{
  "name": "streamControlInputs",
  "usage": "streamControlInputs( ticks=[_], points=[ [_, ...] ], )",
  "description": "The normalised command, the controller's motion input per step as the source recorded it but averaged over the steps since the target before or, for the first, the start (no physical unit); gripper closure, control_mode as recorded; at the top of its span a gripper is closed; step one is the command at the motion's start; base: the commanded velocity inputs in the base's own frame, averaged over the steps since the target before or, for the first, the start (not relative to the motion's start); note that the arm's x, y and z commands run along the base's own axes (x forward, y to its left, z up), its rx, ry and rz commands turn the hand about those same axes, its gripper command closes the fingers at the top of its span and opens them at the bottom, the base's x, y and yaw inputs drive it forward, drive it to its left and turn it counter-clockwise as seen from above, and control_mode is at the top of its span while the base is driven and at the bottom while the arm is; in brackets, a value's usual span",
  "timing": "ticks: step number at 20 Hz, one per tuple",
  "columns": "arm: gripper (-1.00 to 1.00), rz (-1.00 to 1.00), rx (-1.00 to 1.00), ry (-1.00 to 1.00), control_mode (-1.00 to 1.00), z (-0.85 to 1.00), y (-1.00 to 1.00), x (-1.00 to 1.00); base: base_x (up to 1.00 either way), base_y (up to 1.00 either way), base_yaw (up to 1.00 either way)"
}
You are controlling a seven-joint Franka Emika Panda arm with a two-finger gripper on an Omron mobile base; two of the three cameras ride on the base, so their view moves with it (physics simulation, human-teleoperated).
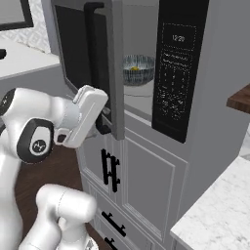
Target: Pick the lemon from the sink and place it in the bowl. Then pick the bowl and place it in the microwave. Then close the microwave door and press the start button.
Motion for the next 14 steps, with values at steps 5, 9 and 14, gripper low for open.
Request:
streamControlInputs(
  ticks=[5, 9, 14],
  points=[
    [-1.00, 0.00, 0.02, -0.01, -1.00, 0.00, -0.14, 1.00, 0.00, 0.00, 0.00],
    [-1.00, 0.00, 0.00, 0.00, -1.00, 0.00, -0.03, 1.00, 0.00, 0.00, 0.00],
    [-1.00, 0.00, 0.00, 0.00, -1.00, 0.00, 0.00, 1.00, 0.00, 0.00, 0.00]
  ],
)
